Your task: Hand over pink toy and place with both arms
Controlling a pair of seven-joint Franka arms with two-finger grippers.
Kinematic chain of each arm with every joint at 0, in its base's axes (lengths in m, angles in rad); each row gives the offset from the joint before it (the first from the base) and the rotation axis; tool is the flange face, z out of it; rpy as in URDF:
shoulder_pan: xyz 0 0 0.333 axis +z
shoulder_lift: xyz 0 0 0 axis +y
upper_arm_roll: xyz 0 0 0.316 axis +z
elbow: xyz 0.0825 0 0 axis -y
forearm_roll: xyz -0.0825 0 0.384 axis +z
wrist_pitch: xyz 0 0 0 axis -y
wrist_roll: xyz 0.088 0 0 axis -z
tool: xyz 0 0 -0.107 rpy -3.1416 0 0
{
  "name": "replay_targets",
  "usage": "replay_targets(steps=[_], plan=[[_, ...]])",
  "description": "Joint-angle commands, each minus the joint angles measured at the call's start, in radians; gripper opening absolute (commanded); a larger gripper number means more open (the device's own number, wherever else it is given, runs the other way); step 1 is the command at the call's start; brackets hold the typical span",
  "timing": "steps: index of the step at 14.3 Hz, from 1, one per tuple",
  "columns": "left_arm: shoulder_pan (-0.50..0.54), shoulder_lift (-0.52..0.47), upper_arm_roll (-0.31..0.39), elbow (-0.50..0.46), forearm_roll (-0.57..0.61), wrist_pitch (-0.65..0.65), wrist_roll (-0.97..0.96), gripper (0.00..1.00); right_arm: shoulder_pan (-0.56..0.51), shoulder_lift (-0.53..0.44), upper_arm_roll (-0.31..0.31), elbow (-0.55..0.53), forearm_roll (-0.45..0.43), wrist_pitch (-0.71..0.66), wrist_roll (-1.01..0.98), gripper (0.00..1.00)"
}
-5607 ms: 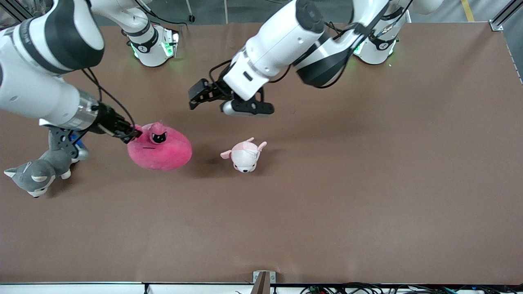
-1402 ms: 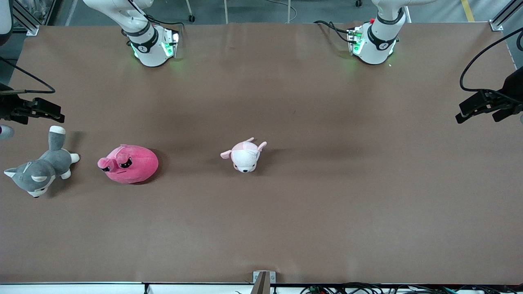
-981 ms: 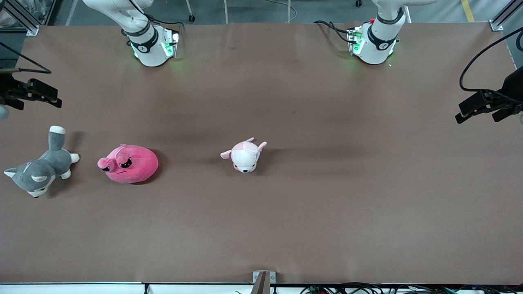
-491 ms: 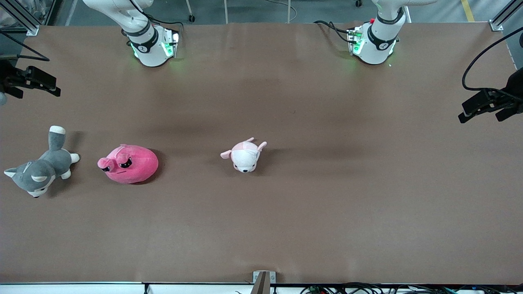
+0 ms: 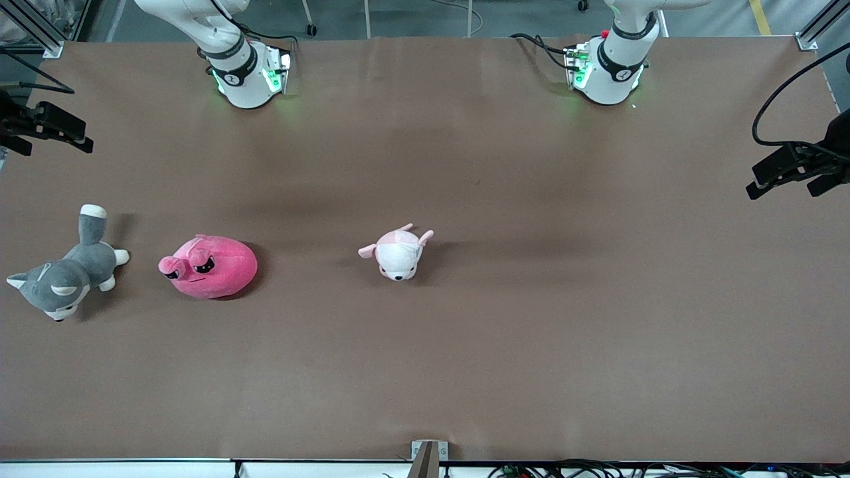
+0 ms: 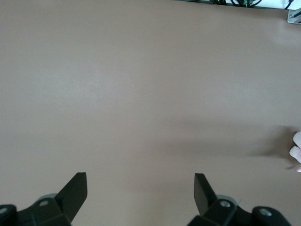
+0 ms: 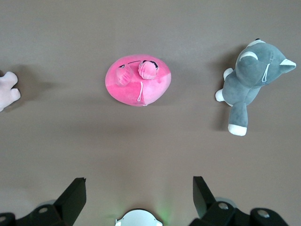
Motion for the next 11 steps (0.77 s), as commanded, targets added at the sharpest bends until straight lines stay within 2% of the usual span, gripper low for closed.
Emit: replay_targets(steps=[1,11], plan=[[-0.013,-0.003,0.000,0.008,0.022,-0.013,-0.006,1.00,-0.007,-0.057,0.006,-0.040,0.009,0.014,-0.007,1.00],[-0.008,-0.005,0.000,0.008,0.020,-0.013,0.000,1.00,-0.018,-0.059,0.003,-0.040,0.038,0.022,-0.011,1.00]])
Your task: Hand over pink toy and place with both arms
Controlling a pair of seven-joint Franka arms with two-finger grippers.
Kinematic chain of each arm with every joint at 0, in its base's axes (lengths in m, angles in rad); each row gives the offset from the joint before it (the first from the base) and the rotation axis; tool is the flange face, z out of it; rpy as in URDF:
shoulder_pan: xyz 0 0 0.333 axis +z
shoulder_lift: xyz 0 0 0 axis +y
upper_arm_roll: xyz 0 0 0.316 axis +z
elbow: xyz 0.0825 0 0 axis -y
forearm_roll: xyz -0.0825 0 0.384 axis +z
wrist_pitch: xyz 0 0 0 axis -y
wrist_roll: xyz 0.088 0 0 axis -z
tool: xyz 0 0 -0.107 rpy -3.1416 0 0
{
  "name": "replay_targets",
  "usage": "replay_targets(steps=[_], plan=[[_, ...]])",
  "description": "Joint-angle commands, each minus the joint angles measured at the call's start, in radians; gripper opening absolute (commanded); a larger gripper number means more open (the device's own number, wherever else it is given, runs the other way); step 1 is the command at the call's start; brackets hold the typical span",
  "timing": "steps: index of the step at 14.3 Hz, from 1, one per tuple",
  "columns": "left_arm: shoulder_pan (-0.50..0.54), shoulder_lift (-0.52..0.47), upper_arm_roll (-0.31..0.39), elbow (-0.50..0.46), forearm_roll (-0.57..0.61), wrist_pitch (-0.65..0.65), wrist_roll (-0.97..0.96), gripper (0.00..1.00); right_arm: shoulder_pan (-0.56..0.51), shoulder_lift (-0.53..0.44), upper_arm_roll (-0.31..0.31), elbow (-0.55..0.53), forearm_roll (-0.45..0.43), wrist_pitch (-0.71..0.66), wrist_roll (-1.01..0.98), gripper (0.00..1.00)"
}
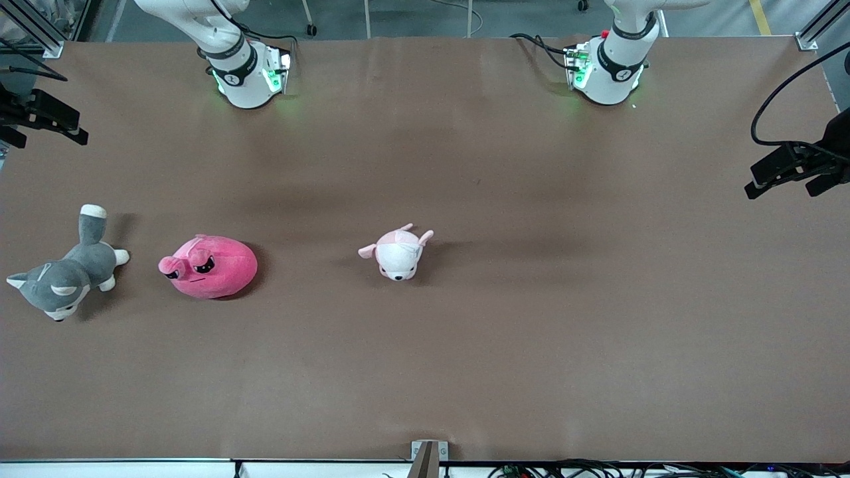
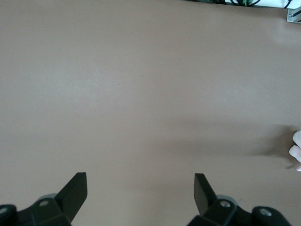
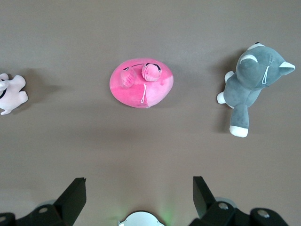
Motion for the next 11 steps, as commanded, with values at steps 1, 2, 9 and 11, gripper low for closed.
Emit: replay_targets(steps=[1,2,9,11], plan=[[-0.006,-0.005,0.001,0.008,0.020,-0.011,0.001,1.00,-0.015,-0.031,0.004,-0.037,0.021,0.022,-0.011,1.00],[-0.006,-0.005,0.001,0.008,0.020,-0.011,0.001,1.00,-0.015,-0.031,0.004,-0.037,0.021,0.024,-0.013,1.00],[-0.006,-0.005,0.001,0.008,0.020,-0.011,0.004,1.00,-0.007,-0.031,0.007,-0.037,0.021,0.031,-0.013,1.00],[-0.009,-0.005,0.000,0.008,0.020,-0.011,0.004,1.00,-0.007,-0.031,0.007,-0.037,0.021,0.039,-0.013,1.00]])
